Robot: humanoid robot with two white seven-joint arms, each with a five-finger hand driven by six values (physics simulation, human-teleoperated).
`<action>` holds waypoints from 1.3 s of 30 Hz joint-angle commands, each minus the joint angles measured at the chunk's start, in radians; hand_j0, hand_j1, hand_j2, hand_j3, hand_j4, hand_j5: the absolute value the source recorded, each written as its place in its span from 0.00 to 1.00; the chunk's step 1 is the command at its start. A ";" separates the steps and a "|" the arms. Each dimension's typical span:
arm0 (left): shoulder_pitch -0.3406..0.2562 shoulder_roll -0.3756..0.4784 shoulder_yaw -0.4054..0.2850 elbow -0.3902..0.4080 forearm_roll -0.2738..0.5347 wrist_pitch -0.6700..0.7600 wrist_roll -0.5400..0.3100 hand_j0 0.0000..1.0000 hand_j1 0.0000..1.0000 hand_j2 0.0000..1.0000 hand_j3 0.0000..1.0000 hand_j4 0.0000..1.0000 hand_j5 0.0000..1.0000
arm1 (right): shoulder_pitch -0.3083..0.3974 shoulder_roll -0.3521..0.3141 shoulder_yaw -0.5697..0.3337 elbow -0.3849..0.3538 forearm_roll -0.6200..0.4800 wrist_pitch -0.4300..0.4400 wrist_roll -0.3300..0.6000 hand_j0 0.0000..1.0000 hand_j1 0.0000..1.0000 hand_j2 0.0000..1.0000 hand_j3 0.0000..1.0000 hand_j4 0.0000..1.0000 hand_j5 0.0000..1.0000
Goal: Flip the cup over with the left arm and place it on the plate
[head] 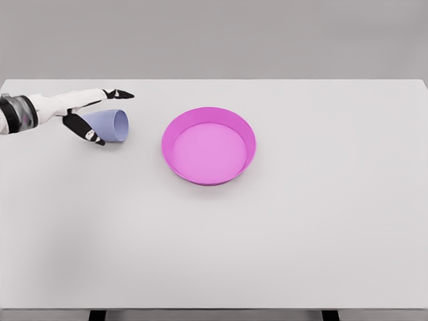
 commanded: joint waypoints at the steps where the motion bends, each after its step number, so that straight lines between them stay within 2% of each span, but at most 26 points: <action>1: -0.002 -0.018 -0.018 0.034 0.001 -0.001 0.002 1.00 1.00 1.00 1.00 1.00 1.00 | 0.000 0.000 0.000 -0.001 0.000 0.000 0.000 1.00 1.00 1.00 1.00 1.00 1.00; 15: -0.003 -0.029 -0.021 0.048 0.001 0.002 0.004 1.00 1.00 1.00 1.00 1.00 1.00 | 0.000 0.000 0.000 -0.001 0.000 0.000 0.000 1.00 1.00 1.00 1.00 1.00 1.00; 26: -0.014 -0.091 -0.024 0.158 -0.026 0.011 -0.004 1.00 1.00 1.00 1.00 1.00 1.00 | 0.000 0.000 0.000 -0.001 0.000 0.000 0.000 1.00 1.00 1.00 1.00 1.00 1.00; 28: -0.017 -0.093 -0.052 0.171 -0.026 0.013 -0.004 1.00 1.00 1.00 1.00 1.00 1.00 | 0.000 0.000 0.000 -0.001 0.000 0.000 0.000 1.00 1.00 1.00 1.00 1.00 1.00; 32: -0.017 -0.093 -0.053 0.172 -0.027 0.016 -0.004 1.00 1.00 1.00 1.00 1.00 1.00 | 0.000 0.000 0.001 -0.001 0.000 0.000 0.000 1.00 1.00 1.00 1.00 1.00 1.00; 33: -0.017 -0.094 -0.058 0.172 -0.029 0.019 -0.002 0.98 0.98 0.98 0.98 0.98 0.98 | 0.000 0.000 0.001 0.001 0.000 0.000 0.000 1.00 1.00 1.00 1.00 1.00 1.00; 35: -0.017 -0.093 -0.056 0.171 -0.027 0.018 0.004 0.74 0.74 0.74 0.74 0.74 0.74 | 0.000 0.000 0.000 -0.001 0.000 0.000 0.000 1.00 1.00 1.00 1.00 1.00 1.00; 36: -0.017 -0.093 -0.056 0.171 -0.022 0.018 0.004 0.65 0.65 0.65 0.65 0.65 0.65 | 0.000 0.000 0.000 0.001 0.000 0.000 0.000 1.00 1.00 1.00 1.00 1.00 1.00; 38: -0.017 -0.093 -0.055 0.171 -0.015 0.016 0.004 0.58 0.58 0.58 0.58 0.58 0.58 | 0.000 0.000 0.000 0.001 0.000 0.000 0.000 1.00 1.00 1.00 1.00 1.00 1.00; 39: -0.017 -0.093 -0.055 0.169 -0.009 0.016 0.004 0.58 0.58 0.58 0.58 0.58 0.58 | 0.000 0.000 0.000 0.001 0.000 0.000 0.000 1.00 1.00 1.00 1.00 1.00 1.00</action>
